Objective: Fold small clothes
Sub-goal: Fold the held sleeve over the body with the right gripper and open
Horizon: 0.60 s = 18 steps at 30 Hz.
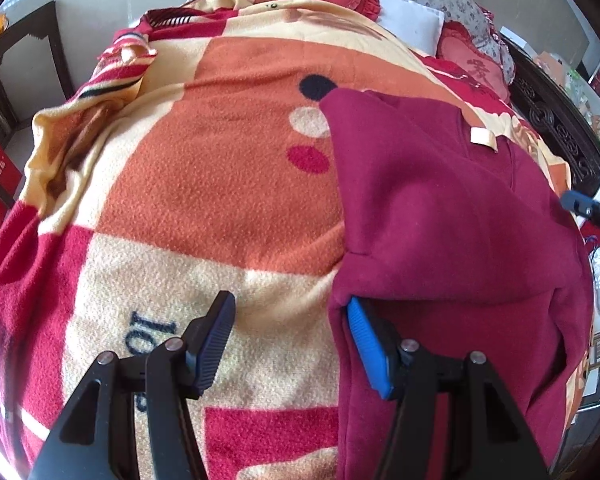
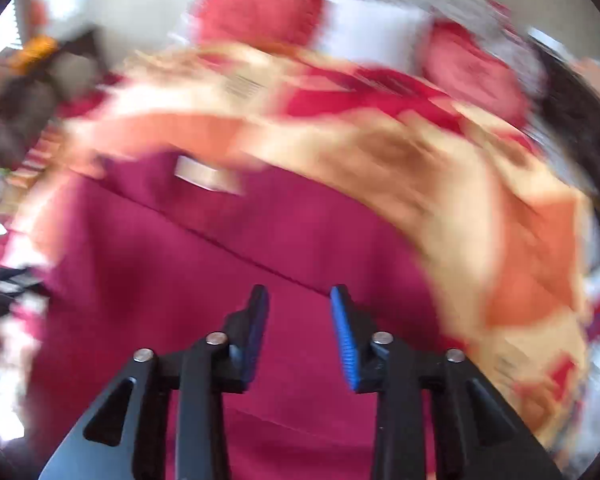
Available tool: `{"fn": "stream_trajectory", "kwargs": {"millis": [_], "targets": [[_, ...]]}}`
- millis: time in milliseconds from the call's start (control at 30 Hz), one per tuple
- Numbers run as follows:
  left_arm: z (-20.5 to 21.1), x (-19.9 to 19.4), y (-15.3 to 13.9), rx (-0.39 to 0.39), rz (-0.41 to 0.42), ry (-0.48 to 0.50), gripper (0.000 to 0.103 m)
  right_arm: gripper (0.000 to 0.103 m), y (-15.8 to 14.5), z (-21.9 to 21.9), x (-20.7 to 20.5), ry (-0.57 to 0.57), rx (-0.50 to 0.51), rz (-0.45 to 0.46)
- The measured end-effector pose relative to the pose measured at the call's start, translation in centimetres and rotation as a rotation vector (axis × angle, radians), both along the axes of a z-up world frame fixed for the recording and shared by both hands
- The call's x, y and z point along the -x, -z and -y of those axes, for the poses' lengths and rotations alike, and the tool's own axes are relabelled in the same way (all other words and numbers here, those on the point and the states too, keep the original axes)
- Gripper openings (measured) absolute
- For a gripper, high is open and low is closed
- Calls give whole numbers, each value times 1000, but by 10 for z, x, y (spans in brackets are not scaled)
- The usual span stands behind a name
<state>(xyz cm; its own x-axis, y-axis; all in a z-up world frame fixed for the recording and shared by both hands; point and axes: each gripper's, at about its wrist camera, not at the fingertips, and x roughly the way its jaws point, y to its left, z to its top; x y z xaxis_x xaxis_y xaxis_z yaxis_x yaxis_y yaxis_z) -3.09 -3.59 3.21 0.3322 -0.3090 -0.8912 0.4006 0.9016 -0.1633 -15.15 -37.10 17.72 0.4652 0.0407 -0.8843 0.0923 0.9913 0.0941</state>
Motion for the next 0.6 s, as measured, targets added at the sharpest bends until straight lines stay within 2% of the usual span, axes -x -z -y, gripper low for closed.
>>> {"fn": "stream_trajectory", "kwargs": {"millis": [100, 200, 267, 333, 367, 400, 500, 567, 600], "targets": [[-3, 0, 2, 32, -5, -18, 62, 17, -5, -69, -44, -199, -98, 61], [-6, -1, 3, 55, -9, -21, 62, 16, 3, -132, -87, -345, -84, 101], [-7, -3, 4, 73, -19, -24, 62, 16, 16, -162, -112, -421, -78, 76], [-11, -4, 4, 94, -21, -18, 62, 16, 38, -185, -133, -480, -38, 8], [-13, -5, 4, 109, -24, -13, 62, 0, 45, -187, -137, -484, -9, -16], [-17, -6, 4, 120, -26, -12, 62, 0, 48, -190, -139, -473, -3, -9], [-31, -5, -3, 131, -7, -30, 62, 0, 29, -187, -135, -454, -116, 109], [-39, -6, -9, 117, 13, -47, 62, 0, 30, -192, -145, -423, -165, 120], [-42, -7, -13, 102, 28, -54, 62, 0, 39, -196, -152, -402, -171, 97]]}}
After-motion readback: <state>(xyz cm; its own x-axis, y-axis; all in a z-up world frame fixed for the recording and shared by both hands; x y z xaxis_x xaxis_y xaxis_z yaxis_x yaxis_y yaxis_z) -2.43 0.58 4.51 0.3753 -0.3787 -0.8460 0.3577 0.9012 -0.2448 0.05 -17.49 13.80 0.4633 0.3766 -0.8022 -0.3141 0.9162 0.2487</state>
